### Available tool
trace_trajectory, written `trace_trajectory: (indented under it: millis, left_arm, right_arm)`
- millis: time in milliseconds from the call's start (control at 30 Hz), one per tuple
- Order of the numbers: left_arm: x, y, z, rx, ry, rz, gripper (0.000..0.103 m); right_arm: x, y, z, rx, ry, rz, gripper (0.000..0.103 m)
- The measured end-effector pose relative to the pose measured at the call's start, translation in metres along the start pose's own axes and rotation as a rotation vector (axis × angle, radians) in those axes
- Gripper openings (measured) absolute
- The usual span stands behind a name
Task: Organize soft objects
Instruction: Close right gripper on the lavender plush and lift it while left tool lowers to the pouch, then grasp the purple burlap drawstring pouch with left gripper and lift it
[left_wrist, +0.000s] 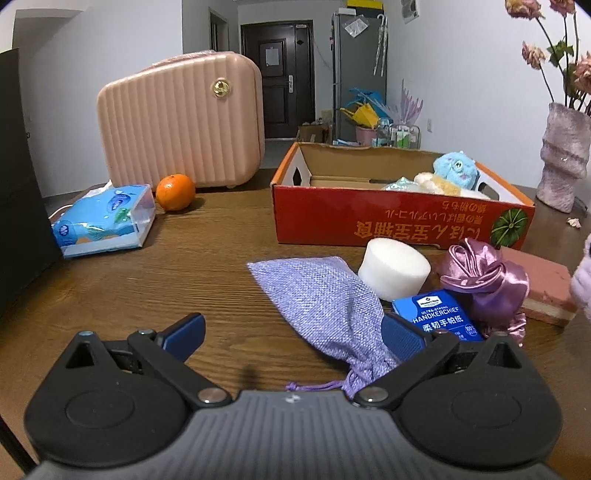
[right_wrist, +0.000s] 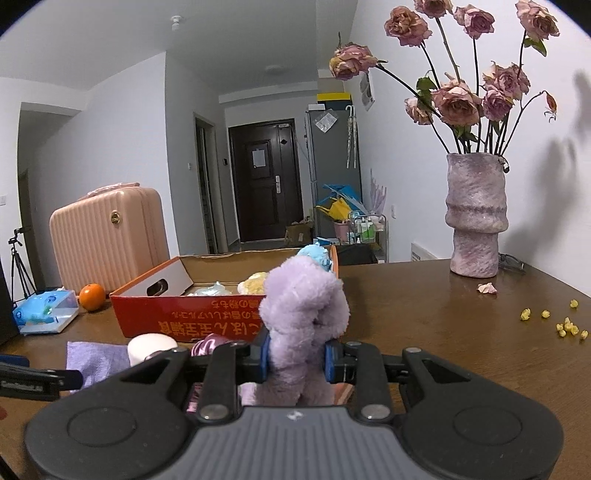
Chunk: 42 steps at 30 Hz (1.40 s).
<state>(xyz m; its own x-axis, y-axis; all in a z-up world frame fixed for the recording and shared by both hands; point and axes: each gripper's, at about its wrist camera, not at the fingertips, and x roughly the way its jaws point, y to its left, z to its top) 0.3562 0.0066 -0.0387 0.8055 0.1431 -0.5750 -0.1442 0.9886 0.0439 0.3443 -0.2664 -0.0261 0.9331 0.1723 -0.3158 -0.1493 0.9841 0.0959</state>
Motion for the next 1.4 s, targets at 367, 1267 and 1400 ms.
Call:
trace_trajectory:
  millis: [367, 1267, 1400]
  left_arm:
    - [0.032, -0.008, 0.011, -0.007, 0.025, -0.009, 0.103]
    - [0.061, -0.009, 0.008, 0.095, 0.065, -0.076, 0.071]
    - [0.057, -0.013, 0.006, 0.113, 0.05, -0.064, 0.057]
  right_arm:
    - [0.008, -0.006, -0.002, 0.019, 0.025, -0.02, 0.026]
    - [0.013, -0.006, -0.005, 0.012, 0.048, -0.017, 0.027]
    - [0.014, -0.005, -0.005, 0.011, 0.053, -0.017, 0.027]
